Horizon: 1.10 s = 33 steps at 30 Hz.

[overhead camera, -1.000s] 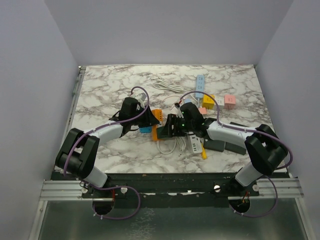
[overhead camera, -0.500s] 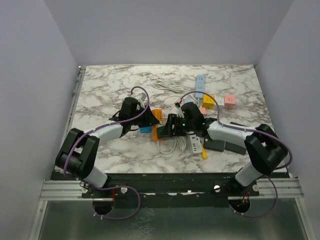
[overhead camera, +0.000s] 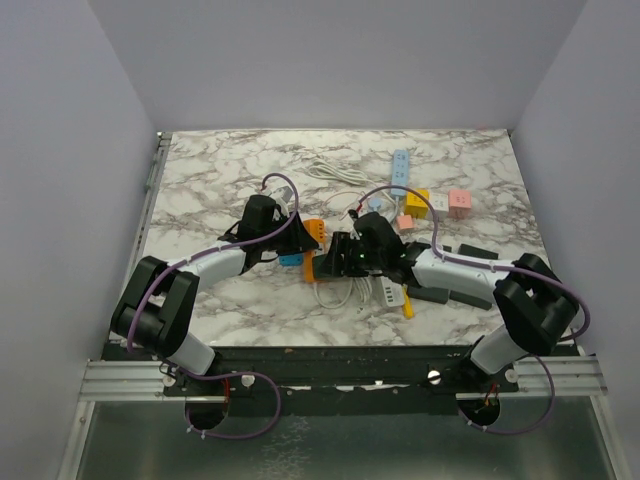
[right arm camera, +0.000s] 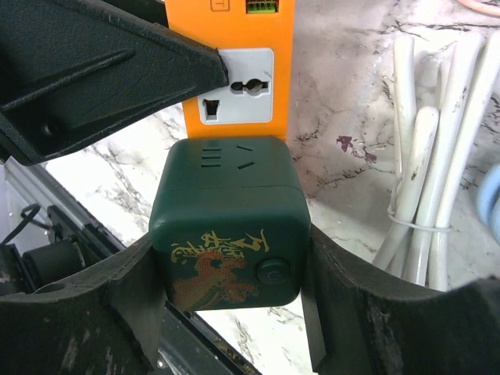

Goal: Pull the plug off the socket
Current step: Remove the plug from the socket.

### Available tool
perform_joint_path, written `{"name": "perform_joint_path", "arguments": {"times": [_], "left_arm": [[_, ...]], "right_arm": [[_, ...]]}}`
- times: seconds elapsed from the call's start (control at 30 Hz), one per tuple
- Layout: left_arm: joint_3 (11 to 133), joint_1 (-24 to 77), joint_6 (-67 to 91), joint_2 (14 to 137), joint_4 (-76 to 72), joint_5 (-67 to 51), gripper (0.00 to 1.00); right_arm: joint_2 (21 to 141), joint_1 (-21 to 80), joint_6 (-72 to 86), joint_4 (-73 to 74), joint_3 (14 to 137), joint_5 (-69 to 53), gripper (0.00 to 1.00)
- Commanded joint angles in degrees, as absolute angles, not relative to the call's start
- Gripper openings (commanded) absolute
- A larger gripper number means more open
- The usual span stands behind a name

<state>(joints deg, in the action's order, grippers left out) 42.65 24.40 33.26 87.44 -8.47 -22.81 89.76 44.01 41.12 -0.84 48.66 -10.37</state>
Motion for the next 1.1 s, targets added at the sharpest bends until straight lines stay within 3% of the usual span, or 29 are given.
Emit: {"name": "perform_joint_path", "arguments": {"times": [0.0,0.43,0.77,1.07], "left_arm": [[43.0,24.6,31.0,87.7,-6.3,-24.6,0.00],[43.3,24.7,30.5,88.2,-5.7,-24.2,0.00],[43.8,24.6,29.2,88.1,-4.6,-23.2,0.00],[43.9,24.6,28.7,88.2,-4.2,-23.4,0.00]], "right_arm": [[86.9,45.6,43.1,1.2,47.7,5.5,0.01],[86.3,53.7,45.9,-2.4,46.7,14.4,0.01],[85.3,54.3,45.3,-1.7,46.6,16.6,0.01],[82.5,47.5,40.9,-6.4,44.0,6.1,0.01]]}}
